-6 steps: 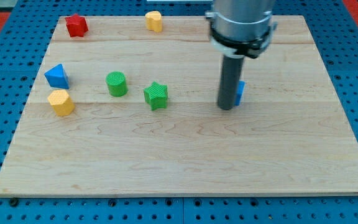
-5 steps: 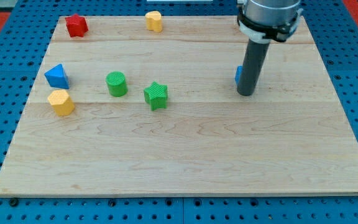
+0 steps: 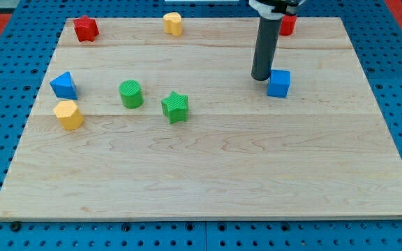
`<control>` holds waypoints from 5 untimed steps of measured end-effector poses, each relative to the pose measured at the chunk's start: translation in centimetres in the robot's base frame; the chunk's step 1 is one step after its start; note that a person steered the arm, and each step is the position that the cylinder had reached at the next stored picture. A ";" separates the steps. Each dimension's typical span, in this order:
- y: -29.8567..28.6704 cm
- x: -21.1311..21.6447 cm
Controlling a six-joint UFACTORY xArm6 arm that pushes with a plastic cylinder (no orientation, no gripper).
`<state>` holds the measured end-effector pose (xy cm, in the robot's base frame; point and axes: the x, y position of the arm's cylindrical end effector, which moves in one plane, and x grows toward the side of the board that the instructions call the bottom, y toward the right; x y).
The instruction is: Push the blue cube slightly to the right
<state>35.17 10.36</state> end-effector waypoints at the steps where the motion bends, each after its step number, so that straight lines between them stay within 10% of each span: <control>1: 0.0 -0.2; 5: 2.1 3.1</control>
